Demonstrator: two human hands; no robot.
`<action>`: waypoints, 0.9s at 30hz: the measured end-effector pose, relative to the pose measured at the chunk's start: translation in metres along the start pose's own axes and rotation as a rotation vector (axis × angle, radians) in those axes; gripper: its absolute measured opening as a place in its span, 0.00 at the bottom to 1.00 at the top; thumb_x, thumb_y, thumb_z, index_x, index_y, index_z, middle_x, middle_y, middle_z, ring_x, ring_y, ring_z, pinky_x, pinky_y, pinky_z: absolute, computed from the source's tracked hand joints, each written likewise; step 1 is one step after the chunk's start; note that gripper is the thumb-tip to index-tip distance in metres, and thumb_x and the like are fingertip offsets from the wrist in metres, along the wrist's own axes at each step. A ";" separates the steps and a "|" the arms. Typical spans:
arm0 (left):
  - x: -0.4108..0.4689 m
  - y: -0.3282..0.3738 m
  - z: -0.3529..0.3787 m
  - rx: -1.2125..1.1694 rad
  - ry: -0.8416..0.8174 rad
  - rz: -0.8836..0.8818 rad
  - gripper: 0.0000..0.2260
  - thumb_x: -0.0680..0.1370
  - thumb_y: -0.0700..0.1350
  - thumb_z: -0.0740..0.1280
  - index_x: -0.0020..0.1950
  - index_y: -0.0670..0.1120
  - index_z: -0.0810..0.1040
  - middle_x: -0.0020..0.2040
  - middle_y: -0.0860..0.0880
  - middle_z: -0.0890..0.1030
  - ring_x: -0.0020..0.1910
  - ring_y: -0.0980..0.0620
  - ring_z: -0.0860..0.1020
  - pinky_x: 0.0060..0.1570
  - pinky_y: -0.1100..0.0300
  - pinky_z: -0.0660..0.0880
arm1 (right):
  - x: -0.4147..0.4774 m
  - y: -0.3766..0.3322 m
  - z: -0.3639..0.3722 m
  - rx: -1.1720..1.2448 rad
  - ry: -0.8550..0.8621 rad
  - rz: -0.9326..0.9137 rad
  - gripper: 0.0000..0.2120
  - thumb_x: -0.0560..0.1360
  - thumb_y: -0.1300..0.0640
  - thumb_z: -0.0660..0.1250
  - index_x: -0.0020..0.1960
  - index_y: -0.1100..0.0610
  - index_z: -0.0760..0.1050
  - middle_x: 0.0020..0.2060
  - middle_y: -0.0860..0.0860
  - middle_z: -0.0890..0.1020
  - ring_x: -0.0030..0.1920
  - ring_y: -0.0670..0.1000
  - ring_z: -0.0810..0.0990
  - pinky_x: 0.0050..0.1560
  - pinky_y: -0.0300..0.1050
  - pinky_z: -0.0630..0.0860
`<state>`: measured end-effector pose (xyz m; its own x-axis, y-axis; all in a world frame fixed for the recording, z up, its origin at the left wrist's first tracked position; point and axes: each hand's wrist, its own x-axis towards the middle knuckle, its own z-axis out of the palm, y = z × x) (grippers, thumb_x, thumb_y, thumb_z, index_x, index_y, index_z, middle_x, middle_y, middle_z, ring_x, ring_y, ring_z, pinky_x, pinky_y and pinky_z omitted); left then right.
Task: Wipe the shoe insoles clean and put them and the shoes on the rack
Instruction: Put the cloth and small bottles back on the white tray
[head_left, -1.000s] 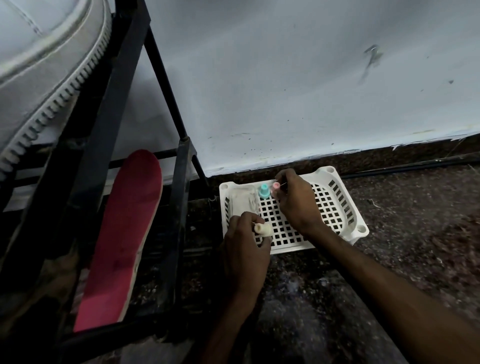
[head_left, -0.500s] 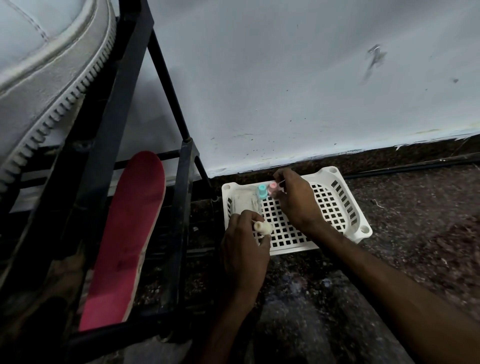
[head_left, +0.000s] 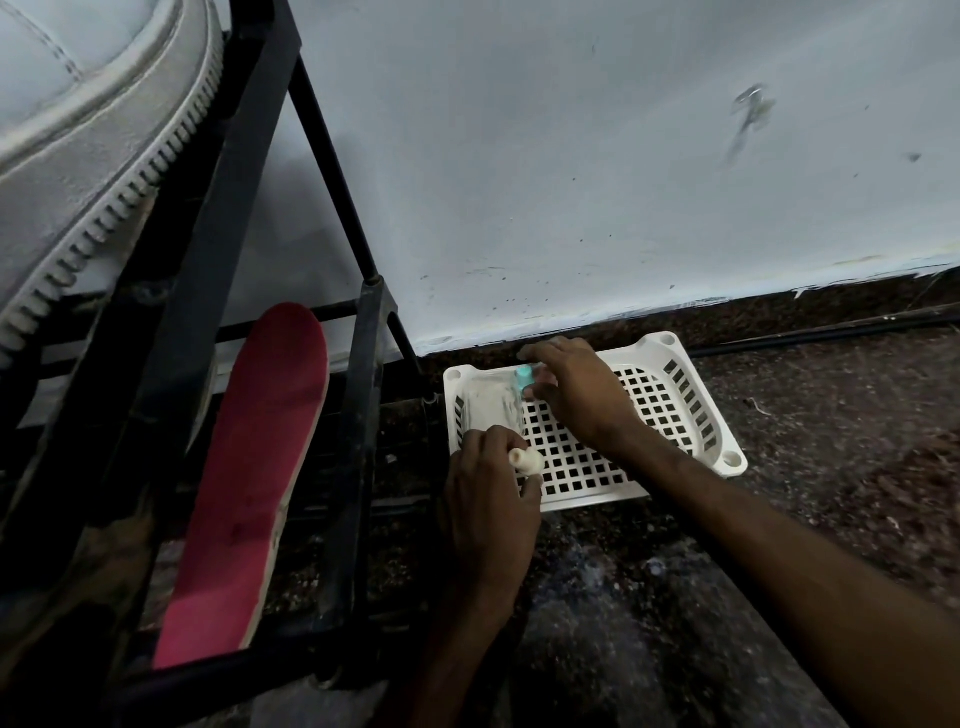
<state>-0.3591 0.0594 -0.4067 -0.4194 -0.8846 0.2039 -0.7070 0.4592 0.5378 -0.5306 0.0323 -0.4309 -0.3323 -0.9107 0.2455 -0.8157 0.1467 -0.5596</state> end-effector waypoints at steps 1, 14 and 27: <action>0.000 0.000 0.000 0.000 -0.005 -0.002 0.15 0.67 0.44 0.78 0.47 0.51 0.74 0.47 0.53 0.77 0.47 0.49 0.78 0.41 0.53 0.76 | 0.001 0.000 0.000 -0.006 -0.002 -0.006 0.20 0.73 0.59 0.72 0.64 0.57 0.76 0.57 0.53 0.80 0.59 0.54 0.73 0.55 0.49 0.73; 0.002 0.001 0.000 0.013 -0.014 0.027 0.14 0.68 0.44 0.77 0.46 0.52 0.74 0.47 0.54 0.76 0.47 0.50 0.77 0.41 0.55 0.75 | 0.009 0.007 -0.006 -0.060 -0.046 -0.026 0.10 0.73 0.64 0.70 0.53 0.56 0.81 0.47 0.51 0.82 0.50 0.50 0.74 0.47 0.41 0.66; 0.003 0.005 -0.003 0.001 -0.034 0.009 0.13 0.69 0.44 0.76 0.48 0.51 0.75 0.48 0.53 0.77 0.49 0.49 0.78 0.41 0.54 0.74 | 0.006 0.010 -0.014 -0.086 -0.052 -0.046 0.11 0.74 0.64 0.70 0.56 0.58 0.80 0.48 0.54 0.82 0.52 0.55 0.75 0.49 0.44 0.69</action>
<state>-0.3624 0.0586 -0.4004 -0.4448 -0.8772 0.1808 -0.7039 0.4672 0.5350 -0.5472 0.0337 -0.4235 -0.2703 -0.9356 0.2271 -0.8681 0.1348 -0.4778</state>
